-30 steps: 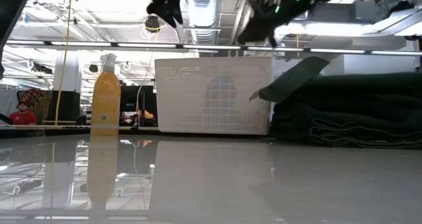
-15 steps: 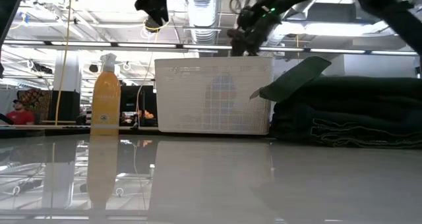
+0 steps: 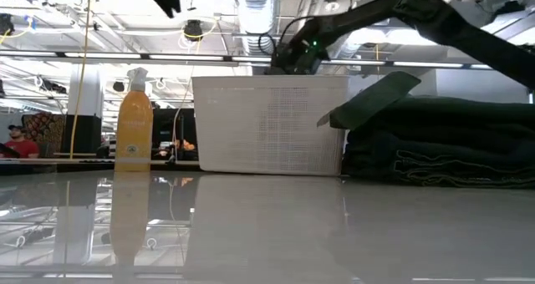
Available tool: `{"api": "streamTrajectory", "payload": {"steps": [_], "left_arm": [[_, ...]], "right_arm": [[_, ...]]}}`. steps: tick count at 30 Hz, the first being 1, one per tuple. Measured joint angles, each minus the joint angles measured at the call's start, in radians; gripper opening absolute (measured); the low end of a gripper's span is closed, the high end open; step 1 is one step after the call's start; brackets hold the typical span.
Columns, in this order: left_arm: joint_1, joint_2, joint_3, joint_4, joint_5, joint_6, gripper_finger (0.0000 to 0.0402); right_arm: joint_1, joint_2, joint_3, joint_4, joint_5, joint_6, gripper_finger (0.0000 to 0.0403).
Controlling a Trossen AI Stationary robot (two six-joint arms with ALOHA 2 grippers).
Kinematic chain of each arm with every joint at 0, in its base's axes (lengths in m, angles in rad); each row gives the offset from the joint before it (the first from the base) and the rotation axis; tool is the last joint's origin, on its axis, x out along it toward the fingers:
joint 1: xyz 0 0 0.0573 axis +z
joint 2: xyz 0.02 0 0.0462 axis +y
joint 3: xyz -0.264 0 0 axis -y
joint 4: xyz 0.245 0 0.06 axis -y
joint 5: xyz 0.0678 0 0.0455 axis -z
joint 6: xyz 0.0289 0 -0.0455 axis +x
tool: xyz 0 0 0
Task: Fold laundry
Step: Remove the black shorts from the white bin
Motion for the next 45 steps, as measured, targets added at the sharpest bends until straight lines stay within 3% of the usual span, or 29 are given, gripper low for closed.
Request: {"api": "streamTrajectory", "payload": {"steps": [2,6,9,12,14,19,22,28,31,35,45], "left_arm": [[-0.033,-0.091,-0.122,0.037,-0.01,-0.04,0.0196],[-0.133,-0.333,-0.473,0.298,-0.022,-0.125,0.0196],[-0.208,-0.506,-0.734,0.534,-0.016,-0.176,0.0196],[-0.255,-0.648,-0.935,0.711,-0.014,-0.208,0.0196],[-0.267,-0.726,-1.034,0.792,-0.014,-0.22,0.0196],[-0.271,-0.857,-1.228,0.933,-0.005,-0.24,0.0196],[-0.272,-0.897,-1.328,1.028,0.052,-0.238,0.0196],[-0.272,-0.897,-1.45,1.167,0.181,-0.201,0.0196],[-0.272,-0.891,-1.472,1.188,0.192,-0.194,0.0196],[-0.278,-0.881,-1.472,1.199,0.193,-0.18,0.0196],[-0.354,-0.882,-1.472,1.199,0.193,-0.211,0.0196]], "right_arm": [[-0.002,0.022,0.0,0.005,-0.003,-0.007,0.0273],[-0.012,0.068,0.0,0.003,0.001,-0.027,0.0231],[-0.018,0.075,-0.001,0.008,0.0,-0.05,0.0154],[-0.023,0.052,0.0,0.032,0.0,-0.074,0.0052],[-0.028,0.024,0.0,0.06,0.0,-0.085,0.0019],[-0.039,-0.114,0.0,0.128,0.0,-0.071,0.0018],[-0.04,-0.217,0.0,0.171,-0.001,-0.071,0.0013],[-0.005,-0.446,0.002,0.279,-0.027,-0.027,0.0012],[0.024,-0.519,0.004,0.293,0.028,0.019,0.0014],[0.063,-0.514,0.004,0.265,0.161,0.081,0.0038],[0.057,-0.264,0.0,0.242,0.18,0.09,0.0172]]}}
